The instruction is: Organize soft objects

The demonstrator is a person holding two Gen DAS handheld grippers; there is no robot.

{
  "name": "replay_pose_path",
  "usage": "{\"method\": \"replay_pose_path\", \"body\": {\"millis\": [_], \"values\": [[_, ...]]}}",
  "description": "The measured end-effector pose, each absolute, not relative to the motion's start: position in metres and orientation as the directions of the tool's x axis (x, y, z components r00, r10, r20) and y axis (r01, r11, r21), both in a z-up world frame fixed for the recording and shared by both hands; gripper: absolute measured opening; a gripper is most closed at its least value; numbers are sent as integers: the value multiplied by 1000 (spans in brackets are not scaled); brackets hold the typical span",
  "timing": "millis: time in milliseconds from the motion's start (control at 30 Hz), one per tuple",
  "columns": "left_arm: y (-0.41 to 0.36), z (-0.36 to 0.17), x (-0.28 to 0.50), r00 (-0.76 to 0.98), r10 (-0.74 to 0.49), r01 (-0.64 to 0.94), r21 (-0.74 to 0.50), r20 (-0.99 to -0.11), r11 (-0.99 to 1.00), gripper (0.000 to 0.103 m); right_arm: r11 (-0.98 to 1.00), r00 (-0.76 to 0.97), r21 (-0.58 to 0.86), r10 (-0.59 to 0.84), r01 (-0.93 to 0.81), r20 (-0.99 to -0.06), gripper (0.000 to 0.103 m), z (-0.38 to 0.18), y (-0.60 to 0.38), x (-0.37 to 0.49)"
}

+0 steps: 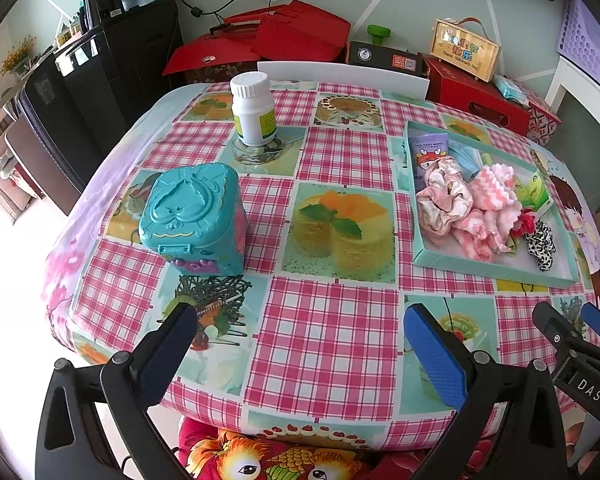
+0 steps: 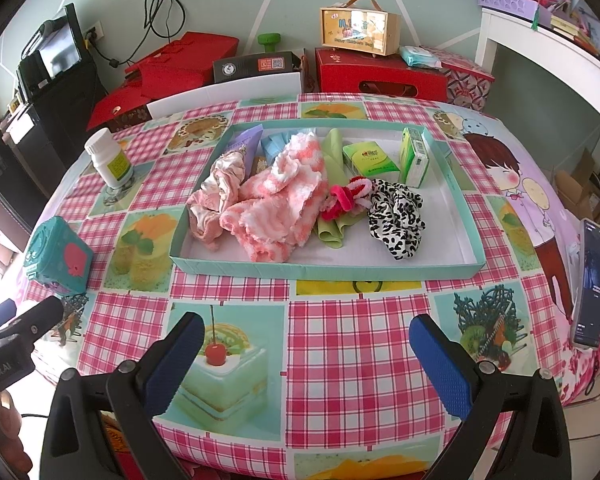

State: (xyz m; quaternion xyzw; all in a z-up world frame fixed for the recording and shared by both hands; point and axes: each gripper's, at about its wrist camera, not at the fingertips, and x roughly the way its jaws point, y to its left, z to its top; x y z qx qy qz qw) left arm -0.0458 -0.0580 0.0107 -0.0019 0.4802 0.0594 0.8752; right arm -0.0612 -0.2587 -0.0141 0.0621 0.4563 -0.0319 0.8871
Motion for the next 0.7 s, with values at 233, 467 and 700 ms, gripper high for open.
{"method": "replay_pose_path", "body": {"millis": [233,467,700], "values": [[-59,11,-46,532,99,-106,50,-841,993,103,990,581,81,0,113,-814,103,-15,-259,-61],[-60,11,-47,541,93,-105,42,-836,994,103,990,580,82,1,115,-815,103,-18,-261,-63],[-60,11,-47,536,85,-99,37,-840,994,103,990,577,81,0,115,-817,103,-19,-262,-62]]}}
